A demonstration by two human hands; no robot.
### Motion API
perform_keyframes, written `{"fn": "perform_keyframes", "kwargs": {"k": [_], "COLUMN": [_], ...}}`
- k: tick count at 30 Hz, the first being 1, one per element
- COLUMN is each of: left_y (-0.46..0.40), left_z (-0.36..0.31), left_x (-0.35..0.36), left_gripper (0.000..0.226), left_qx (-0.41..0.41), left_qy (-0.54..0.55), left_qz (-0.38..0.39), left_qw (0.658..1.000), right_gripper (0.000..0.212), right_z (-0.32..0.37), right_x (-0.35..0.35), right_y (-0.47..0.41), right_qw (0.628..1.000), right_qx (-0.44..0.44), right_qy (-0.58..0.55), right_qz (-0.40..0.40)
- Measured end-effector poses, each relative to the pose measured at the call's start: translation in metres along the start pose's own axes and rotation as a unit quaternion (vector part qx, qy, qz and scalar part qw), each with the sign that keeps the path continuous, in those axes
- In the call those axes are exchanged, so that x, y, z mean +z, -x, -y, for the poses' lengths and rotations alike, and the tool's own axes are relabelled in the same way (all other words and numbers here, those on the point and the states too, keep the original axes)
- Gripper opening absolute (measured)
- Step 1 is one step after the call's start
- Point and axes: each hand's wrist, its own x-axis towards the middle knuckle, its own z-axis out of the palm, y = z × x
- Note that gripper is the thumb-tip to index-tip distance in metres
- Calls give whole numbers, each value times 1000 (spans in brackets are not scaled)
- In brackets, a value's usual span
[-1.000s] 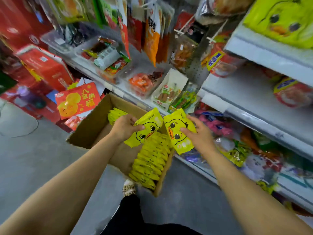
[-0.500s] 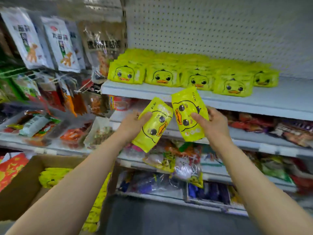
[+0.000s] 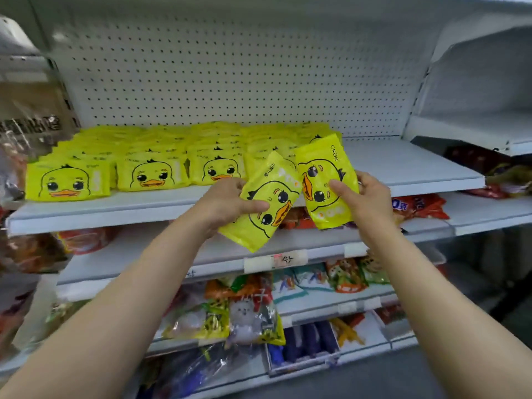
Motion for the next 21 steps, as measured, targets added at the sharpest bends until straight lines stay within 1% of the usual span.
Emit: {"fn": "perform_keyframes", "kwargs": {"k": [2, 5, 6, 8, 11, 14, 18, 21], "left_y": [-26, -69, -85, -121, -179, -229, -283, -312], "left_z": [-19, -46, -54, -66, -82, -96, -109, -110], "left_x": [8, 27, 35, 48, 63, 80, 101, 115], "left_gripper": [30, 33, 38, 40, 38, 52, 49, 37], "left_qx": [28, 53, 55, 55, 54, 50, 52, 57], "left_qy": [-69, -78, -86, -119, -168, -216, -260, -276], "left_qz": [10, 46, 62, 88, 102, 114, 107, 110], "left_qw": [997, 994, 993, 987, 979, 969, 958, 953], "right_gripper": [21, 25, 28, 29, 19, 20, 15, 15], "right_z": [-3, -8, -9, -11, -14, -20, -29, -36], "right_x": [-18, -41, -48, -61, -79, -95, -112, -121], "right_y": [-25, -67, -82, -112, -156, -192, -224, -236], "right_qw": [1000, 999, 998, 997, 995, 994, 991, 992], "right_qx": [-3, -9, -13, -21, -34, -49, -62, -65], "right_qy": [-1, -2, 2, 11, 16, 26, 31, 23], "right_qz": [-17, -45, -54, -73, -87, -93, -111, -106]}}
